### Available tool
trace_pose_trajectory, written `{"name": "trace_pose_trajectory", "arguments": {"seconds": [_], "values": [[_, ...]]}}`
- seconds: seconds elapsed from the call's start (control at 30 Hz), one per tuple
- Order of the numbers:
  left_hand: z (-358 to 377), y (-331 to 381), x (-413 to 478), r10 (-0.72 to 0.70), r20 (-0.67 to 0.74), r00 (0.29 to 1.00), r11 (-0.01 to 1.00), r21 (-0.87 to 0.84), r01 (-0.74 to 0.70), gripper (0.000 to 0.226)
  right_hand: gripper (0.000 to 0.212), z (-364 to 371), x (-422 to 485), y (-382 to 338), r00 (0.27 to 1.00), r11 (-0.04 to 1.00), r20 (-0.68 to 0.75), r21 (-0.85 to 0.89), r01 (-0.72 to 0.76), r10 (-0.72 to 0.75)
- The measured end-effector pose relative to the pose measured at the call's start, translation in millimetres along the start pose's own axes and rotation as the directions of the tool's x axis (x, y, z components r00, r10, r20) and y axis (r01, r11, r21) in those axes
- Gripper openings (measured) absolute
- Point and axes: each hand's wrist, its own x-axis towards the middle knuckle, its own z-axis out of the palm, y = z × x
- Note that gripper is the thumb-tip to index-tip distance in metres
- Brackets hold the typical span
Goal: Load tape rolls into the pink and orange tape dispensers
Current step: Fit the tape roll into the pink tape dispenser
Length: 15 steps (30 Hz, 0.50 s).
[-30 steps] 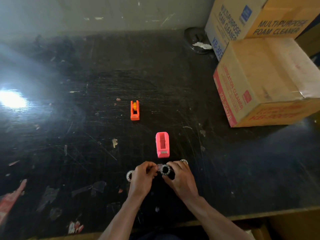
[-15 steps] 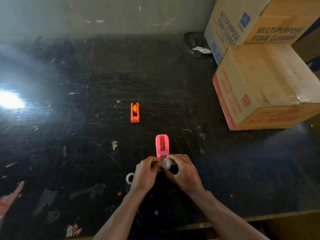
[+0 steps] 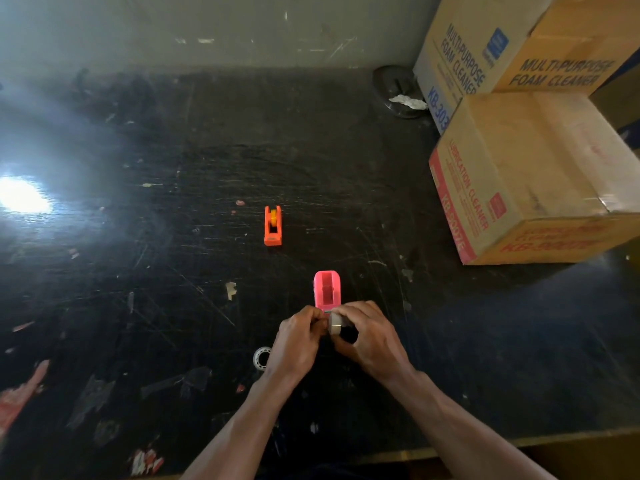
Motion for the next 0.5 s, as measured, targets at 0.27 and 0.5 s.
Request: {"name": "trace_pose_trajectory", "arguments": {"seconds": [0.27, 0.5], "values": [[-2.4, 1.4, 11.1, -0.047, -0.058, 0.997, 0.998, -0.053, 0.044, 0.015, 0.055, 2.0, 9.6, -1.3, 0.992, 0.987, -0.023, 0.099, -0.124, 0.127], [-2.5, -0.8, 30.0, -0.141, -0.061, 0.988, 0.975, -0.180, 0.128, 0.013, 0.048, 7.6, 17.8, -6.8, 0.911, 0.840, -0.019, 0.396, -0.371, 0.412]]}}
